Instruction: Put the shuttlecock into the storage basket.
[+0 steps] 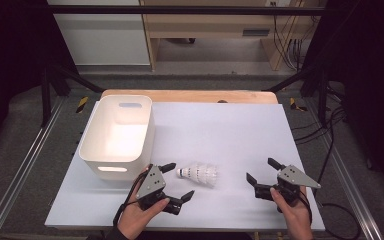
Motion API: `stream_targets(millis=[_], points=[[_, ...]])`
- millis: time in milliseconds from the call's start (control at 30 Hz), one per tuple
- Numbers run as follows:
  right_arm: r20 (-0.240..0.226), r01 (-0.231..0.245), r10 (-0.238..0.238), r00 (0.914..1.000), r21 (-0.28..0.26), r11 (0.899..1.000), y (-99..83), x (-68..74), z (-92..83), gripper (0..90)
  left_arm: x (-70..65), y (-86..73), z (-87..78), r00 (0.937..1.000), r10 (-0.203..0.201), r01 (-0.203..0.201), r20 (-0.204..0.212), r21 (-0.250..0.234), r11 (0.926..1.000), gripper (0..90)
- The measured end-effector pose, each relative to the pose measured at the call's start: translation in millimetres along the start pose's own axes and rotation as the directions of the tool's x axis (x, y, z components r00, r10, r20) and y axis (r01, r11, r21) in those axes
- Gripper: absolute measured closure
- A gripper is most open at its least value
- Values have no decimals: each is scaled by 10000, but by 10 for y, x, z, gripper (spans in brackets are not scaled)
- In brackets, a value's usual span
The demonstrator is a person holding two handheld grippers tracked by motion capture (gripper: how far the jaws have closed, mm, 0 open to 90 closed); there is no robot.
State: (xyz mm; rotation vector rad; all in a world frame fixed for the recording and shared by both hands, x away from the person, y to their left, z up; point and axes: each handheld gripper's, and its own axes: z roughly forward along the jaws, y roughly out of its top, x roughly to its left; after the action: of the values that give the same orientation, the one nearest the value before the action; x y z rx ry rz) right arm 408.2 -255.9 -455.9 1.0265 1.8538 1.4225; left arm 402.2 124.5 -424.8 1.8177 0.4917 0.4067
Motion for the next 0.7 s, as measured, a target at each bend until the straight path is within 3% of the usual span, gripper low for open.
stream_targets(millis=[167, 400, 467, 567, 700], points=[[33, -162, 162, 9999, -98, 9998, 6, -25, -10, 63, 95, 78, 45, 10000, -81, 80, 23, 425, 9991, 28], [113, 166, -166, 9998, 13, 9999, 2, -10, -17, 62, 223, 23, 162, 9999, 101, -110, 84, 1185, 9929, 32], [126, 199, -199, 9997, 7, 9998, -1, -4, -26, 62, 228, -2, 207, 9995, 187, -224, 254, 1543, 9878, 32], [124, 278, -279, 9995, 28, 9996, -9, -1, -20, 62, 229, -37, 260, 9967, 696, -771, 416, 2172, 9731, 32], [93, 274, -275, 9996, 118, 9996, -27, 13, -4, 59, 250, -97, 324, 9948, 914, -1001, 447, 2666, 9586, 34]])
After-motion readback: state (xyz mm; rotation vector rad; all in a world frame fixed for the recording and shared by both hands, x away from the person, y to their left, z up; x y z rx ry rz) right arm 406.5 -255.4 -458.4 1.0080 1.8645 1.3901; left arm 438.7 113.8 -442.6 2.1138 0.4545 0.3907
